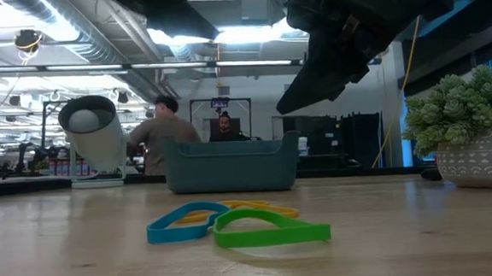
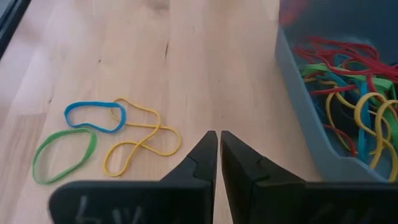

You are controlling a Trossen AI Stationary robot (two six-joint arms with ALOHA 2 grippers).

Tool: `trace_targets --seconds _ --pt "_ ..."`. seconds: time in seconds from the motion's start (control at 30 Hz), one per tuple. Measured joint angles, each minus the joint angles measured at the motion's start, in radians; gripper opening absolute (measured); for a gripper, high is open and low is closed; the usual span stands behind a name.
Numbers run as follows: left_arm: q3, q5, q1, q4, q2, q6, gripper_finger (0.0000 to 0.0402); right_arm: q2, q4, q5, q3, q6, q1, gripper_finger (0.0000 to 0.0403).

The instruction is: Pick and place rubber bands into bin

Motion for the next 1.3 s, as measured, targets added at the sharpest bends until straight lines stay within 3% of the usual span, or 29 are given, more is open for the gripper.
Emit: trace_targets --seconds 0.17,0.33,0.8,0.9,1.07,1.3 --pt "0.0 0.155 0.138 0.14 0.074 0.025 0.0002 0.0 0.0 0.001 0.0 -0.002 -0.003 0.0026" --pt "0.0 0.225 0.218 0.223 0.186 0.025 0.0002 0.0 0.0 0.001 0.0 -0.012 -0.005 0.0026" --pt "0.0 0.233 0.233 0.443 0.516 0.018 0.0004 0.0 -0.001 0.001 0.0 -0.021 -0.005 0.0026" --pt "0.0 0.244 0.228 0.387 0.53 0.016 0.002 0.0 -0.001 0.001 0.0 -0.021 -0.005 0.0026" --pt "0.0 0.242 0.228 0.317 0.501 -0.027 0.0081 0.0 -0.002 0.001 0.0 -0.021 -0.005 0.0026" --pt "0.0 0.191 0.228 0.214 0.367 -0.053 0.0148 0.0 -0.003 0.001 0.0 -0.021 -0.005 0.0026"
